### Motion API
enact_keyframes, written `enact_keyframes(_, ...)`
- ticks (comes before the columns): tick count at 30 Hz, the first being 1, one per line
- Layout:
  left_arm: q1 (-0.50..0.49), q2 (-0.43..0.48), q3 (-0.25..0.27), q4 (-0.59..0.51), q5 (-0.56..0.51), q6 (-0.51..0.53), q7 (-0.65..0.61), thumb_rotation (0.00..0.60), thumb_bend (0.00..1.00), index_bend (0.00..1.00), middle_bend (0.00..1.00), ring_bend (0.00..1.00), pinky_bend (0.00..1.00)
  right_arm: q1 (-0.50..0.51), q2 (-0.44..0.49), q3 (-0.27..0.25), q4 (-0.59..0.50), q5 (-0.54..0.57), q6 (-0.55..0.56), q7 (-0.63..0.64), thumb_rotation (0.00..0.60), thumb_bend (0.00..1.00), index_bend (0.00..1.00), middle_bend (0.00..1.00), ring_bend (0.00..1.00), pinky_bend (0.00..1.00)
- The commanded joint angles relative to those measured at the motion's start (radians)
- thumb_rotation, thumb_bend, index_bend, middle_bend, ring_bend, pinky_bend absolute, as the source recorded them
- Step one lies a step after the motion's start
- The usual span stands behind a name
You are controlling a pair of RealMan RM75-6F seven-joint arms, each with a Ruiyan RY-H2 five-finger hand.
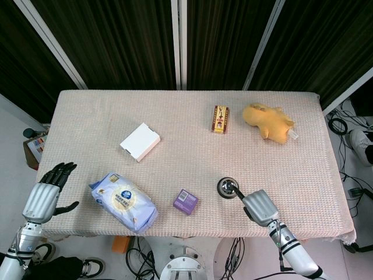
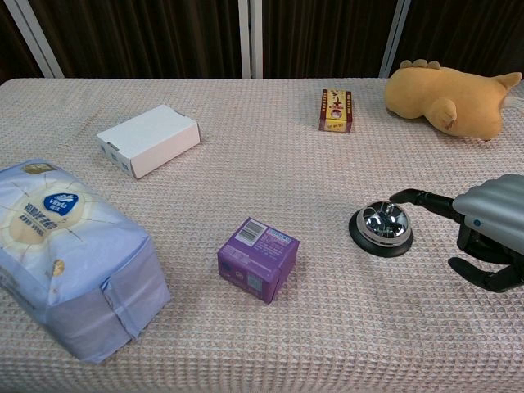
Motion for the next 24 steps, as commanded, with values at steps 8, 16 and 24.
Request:
enact_keyframes(8,0.001,0.0,0.0,-0.001,0.0,0.002,-0.001,0.597,0.09,0.1,0.09,0.07,0.22,0.002,0.003,-0.002,-0.003,0.005,0.002,0.002,0.6,0.4,0.0,0.9,0.76,0.82)
enact_keyframes(16,0.001,0.003,0.0,-0.006,0.001,0.004,0.003,0.6,0.09,0.1,0.09,0.07,0.22,0.006,-0.002,-0.004,-0.001,0.005,0.0,0.006,0.6,0.4,0.0,0.9,0.76,0.82)
enact_keyframes(24,-0.001,0.001,-0.001,0.001,-0.001,-0.001,-0.003,0.598,0.09,0.1,0.09,0.07,0.22,0.007,-0.009,-0.004,0.008,0.005,0.004,0.008,0.6,0.4,0.0,0.9,0.76,0.82)
